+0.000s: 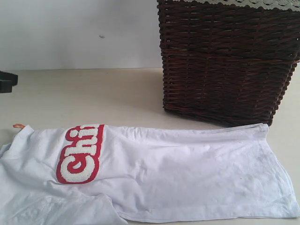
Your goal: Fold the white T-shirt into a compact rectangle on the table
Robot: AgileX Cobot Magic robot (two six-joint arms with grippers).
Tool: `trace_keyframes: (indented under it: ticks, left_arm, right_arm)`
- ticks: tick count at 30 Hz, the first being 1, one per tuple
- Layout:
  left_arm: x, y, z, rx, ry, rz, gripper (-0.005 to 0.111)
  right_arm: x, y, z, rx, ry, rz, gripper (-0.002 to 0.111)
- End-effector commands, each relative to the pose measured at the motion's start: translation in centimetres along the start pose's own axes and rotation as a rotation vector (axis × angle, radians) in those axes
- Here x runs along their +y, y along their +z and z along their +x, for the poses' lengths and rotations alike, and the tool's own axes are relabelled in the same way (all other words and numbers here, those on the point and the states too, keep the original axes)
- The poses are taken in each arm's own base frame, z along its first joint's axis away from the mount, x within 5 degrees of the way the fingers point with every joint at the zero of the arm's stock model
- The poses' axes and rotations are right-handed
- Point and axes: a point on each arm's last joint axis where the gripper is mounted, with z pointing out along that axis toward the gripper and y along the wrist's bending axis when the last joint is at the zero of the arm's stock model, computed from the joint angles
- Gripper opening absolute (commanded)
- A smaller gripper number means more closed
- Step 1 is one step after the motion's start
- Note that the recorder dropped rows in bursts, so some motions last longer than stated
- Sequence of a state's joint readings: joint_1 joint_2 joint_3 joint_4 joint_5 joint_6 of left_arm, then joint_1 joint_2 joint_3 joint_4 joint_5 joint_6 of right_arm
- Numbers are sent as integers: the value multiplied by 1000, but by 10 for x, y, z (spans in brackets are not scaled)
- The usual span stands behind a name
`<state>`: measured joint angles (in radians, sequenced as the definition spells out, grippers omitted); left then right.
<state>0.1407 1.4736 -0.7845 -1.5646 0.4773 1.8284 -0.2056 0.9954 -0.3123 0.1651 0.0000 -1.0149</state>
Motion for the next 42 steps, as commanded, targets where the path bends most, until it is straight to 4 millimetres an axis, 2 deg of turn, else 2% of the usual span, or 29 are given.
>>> trace_keyframes:
  ticks: [1,4,6,8,11,13,15,18,21,24,28,30,34,37,39,40,42]
  left_arm:
    - [-32,-33,-14,-71,165,172,2]
    - [-54,-62,-22,-124,286,273,0]
    - [-62,-83,-28,-184,316,228,0]
    - [-68,-109,-35,-255,308,120,0]
    - [-68,-145,-39,-367,125,-83,0]
    - [-74,-171,-37,-462,17,-155,0]
    - [-84,-189,-32,-525,32,-176,0]
    - [-99,-207,-17,-584,73,-171,0]
    - [-109,-211,2,-579,123,-152,0]
    - [-112,-204,22,-474,272,-171,0]
    - [-106,-194,50,-282,513,-264,0]
    - [-101,-191,59,-187,630,-307,0]
    - [-100,-191,61,-158,670,-322,0]
    - [-100,-191,60,-159,674,-328,0]
    - [-100,-191,60,-159,674,-328,0]
    - [-100,-191,60,-159,674,-328,0]
    - [-99,-182,74,-137,628,-293,0]
  right_arm:
    - [14,-7,9,106,-28,-180,0]
    - [16,-15,8,73,-230,-210,0]
    - [13,-21,3,19,-217,-157,0]
    - [6,-32,-6,-64,-73,-79,0]
    - [-3,-55,-22,-222,208,-8,0]
    - [-8,-76,-29,-346,351,33,0]
    - [-9,-95,-32,-439,413,76,0]
    - [-8,-118,-30,-541,406,147,4]
    - [-5,-134,-29,-613,431,179,12]
    - [-2,-143,-28,-660,489,164,23]
    - [6,-148,-28,-687,662,38,41]
    - [15,-146,-26,-626,688,-61,47]
    - [33,-143,-23,-521,609,-224,47]
    - [32,-143,-24,-536,627,-225,47]
    - [35,-142,-22,-527,399,-192,47]
    - [38,-137,-17,-507,230,-158,47]
    - [47,-120,-6,-475,113,-121,47]
